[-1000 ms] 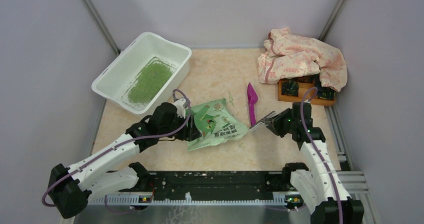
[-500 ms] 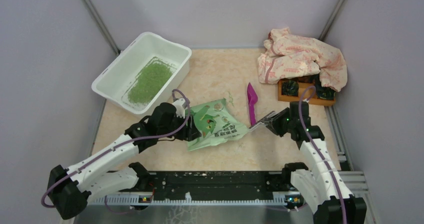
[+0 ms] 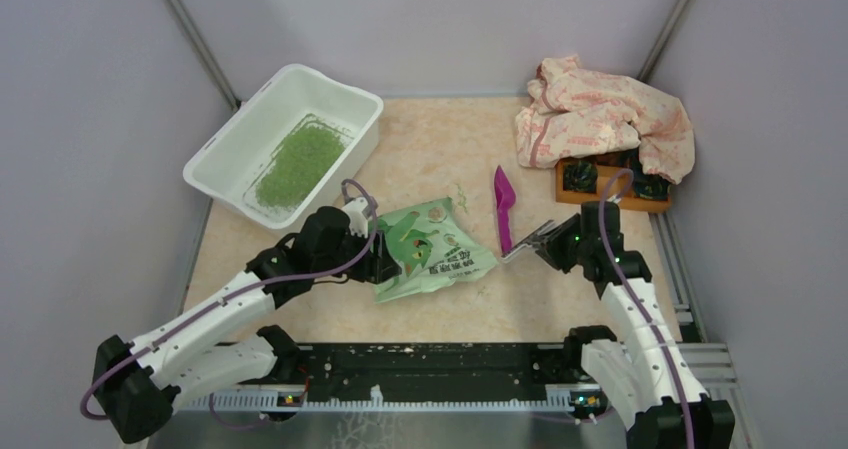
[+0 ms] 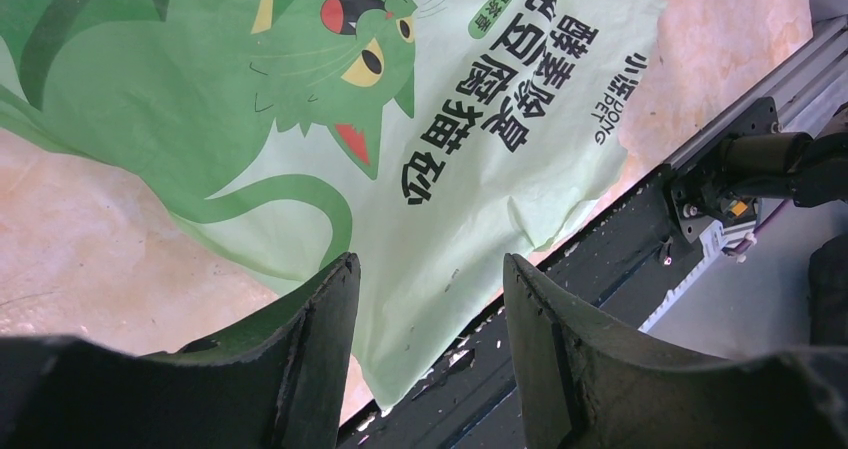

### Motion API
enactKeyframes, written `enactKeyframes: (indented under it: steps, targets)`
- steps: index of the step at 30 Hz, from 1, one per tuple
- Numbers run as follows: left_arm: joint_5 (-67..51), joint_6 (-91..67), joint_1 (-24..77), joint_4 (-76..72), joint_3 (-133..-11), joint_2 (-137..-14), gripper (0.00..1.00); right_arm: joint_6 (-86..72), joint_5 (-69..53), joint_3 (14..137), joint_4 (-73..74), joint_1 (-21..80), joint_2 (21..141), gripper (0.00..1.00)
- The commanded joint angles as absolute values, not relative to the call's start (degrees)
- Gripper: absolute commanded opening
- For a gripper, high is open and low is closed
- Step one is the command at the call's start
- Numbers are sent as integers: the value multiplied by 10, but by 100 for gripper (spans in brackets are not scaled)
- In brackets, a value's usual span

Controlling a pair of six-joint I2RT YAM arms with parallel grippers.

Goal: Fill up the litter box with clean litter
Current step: Clamp the cat litter bag at the center of the board.

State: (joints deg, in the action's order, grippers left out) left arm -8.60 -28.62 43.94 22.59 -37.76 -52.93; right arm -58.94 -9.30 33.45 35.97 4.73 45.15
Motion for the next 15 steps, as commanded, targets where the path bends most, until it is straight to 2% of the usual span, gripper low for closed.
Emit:
enactKeyframes:
  steps: [1, 15]
  targets:
    - [-84, -279, 439, 229, -379, -515, 61, -577, -87, 349, 355, 47, 434, 0]
    - [-89, -280, 439, 229, -381, -515, 61, -576, -105, 322, 336, 48, 434, 0]
